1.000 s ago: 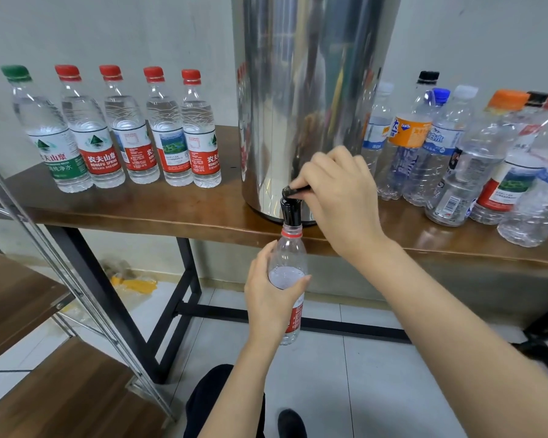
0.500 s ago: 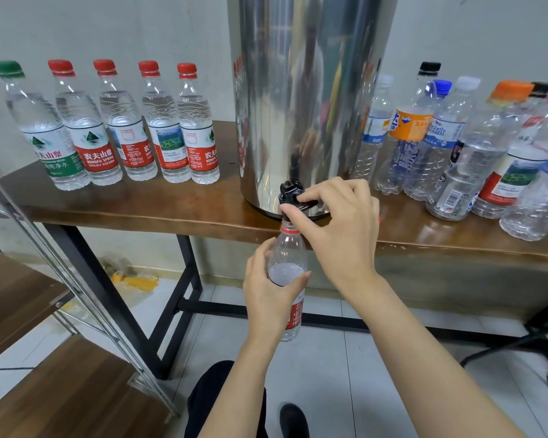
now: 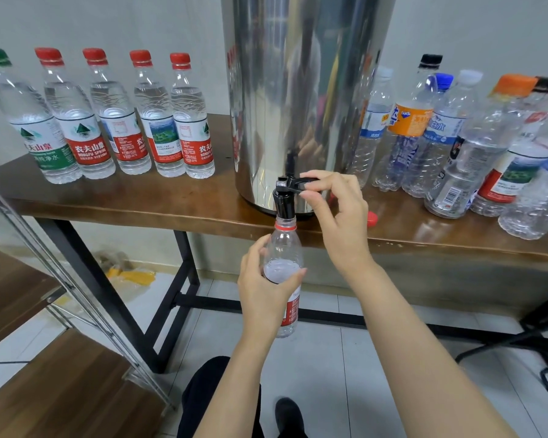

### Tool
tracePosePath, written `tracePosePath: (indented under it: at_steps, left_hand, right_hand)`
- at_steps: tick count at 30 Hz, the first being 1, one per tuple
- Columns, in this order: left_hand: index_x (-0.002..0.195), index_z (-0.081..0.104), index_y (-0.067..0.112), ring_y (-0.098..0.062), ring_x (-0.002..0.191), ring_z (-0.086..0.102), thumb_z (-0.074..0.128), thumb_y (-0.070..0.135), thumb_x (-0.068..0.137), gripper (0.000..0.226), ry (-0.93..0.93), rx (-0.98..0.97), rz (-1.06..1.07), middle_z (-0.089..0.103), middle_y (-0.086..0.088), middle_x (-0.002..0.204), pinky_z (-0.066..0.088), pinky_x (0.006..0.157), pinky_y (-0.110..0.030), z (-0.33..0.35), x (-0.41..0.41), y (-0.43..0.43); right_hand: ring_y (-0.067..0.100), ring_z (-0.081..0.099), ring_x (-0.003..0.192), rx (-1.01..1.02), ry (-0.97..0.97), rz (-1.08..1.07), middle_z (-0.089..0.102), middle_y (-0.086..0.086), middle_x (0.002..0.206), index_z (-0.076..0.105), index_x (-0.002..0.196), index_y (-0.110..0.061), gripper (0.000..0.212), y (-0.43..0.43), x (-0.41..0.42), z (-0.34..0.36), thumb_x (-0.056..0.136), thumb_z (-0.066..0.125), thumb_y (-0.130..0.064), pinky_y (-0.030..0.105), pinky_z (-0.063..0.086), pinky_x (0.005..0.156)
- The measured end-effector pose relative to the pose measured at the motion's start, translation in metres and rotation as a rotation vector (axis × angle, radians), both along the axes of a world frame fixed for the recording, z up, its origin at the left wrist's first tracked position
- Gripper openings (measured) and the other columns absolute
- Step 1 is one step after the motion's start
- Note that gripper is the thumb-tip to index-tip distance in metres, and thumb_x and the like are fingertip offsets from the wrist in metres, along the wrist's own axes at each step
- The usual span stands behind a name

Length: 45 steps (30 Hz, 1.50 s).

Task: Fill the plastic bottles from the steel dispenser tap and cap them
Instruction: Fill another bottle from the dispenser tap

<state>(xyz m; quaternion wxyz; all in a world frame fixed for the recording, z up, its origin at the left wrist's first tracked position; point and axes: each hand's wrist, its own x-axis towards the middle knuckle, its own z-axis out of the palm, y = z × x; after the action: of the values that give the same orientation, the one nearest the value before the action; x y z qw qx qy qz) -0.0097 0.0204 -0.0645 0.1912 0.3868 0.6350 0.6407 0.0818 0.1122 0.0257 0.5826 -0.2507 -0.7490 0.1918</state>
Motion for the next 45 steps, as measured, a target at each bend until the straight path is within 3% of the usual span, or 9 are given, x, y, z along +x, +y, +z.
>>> tracePosePath:
  at_steps: [7,15,31,38,45]
  left_hand:
    - [0.128,0.052,0.041,-0.013,0.121,0.055,0.09,0.025,0.067,0.073,-0.028,0.002,0.009,0.057,0.014,0.127,0.051,0.099,-0.045,-0.002,0.0027,0.0008]
    - [0.131,0.053,0.036,-0.006,0.122,0.051,0.089,0.023,0.068,0.074,-0.027,-0.01,0.004,0.057,0.012,0.128,0.051,0.1,-0.043,0.0008,0.0034,-0.0002]
    - [0.133,0.052,0.033,-0.007,0.121,0.051,0.089,0.022,0.07,0.074,0.001,-0.02,0.012,0.056,0.011,0.13,0.051,0.1,-0.042,0.0039,0.0041,-0.0025]
    - [0.133,0.053,0.034,0.0,0.12,0.05,0.089,0.023,0.069,0.075,0.004,-0.022,0.015,0.056,0.014,0.13,0.051,0.101,-0.042,0.0028,0.0034,-0.0026]
    - [0.131,0.052,0.037,-0.006,0.12,0.051,0.09,0.023,0.068,0.074,0.002,-0.022,0.015,0.056,0.013,0.13,0.052,0.1,-0.042,0.0036,0.0037,-0.002]
  right_hand:
    - [-0.002,0.046,0.095,-0.021,0.08,-0.003,0.066,-0.015,0.111,0.064,0.095,-0.027,0.009,-0.0016,-0.0065,-0.0052,0.094,0.056,-0.032,0.039,0.045,0.087]
    - [0.003,0.05,0.1,-0.068,0.106,0.032,0.065,-0.013,0.11,0.063,0.095,-0.025,0.012,-0.0047,-0.0066,-0.005,0.094,0.055,-0.033,0.015,0.038,0.085]
    - [0.007,0.053,0.103,-0.091,0.124,0.057,0.062,-0.023,0.11,0.063,0.096,-0.025,0.013,-0.0032,-0.008,-0.0064,0.093,0.055,-0.035,0.018,0.041,0.086]
    - [0.008,0.054,0.102,-0.103,0.134,0.066,0.063,-0.017,0.109,0.063,0.096,-0.023,0.014,-0.0034,-0.008,-0.0069,0.093,0.055,-0.034,0.014,0.041,0.084]
    - [0.007,0.054,0.102,-0.119,0.138,0.075,0.064,-0.017,0.11,0.063,0.096,-0.023,0.013,-0.0032,-0.0079,-0.0074,0.093,0.056,-0.034,0.014,0.041,0.083]
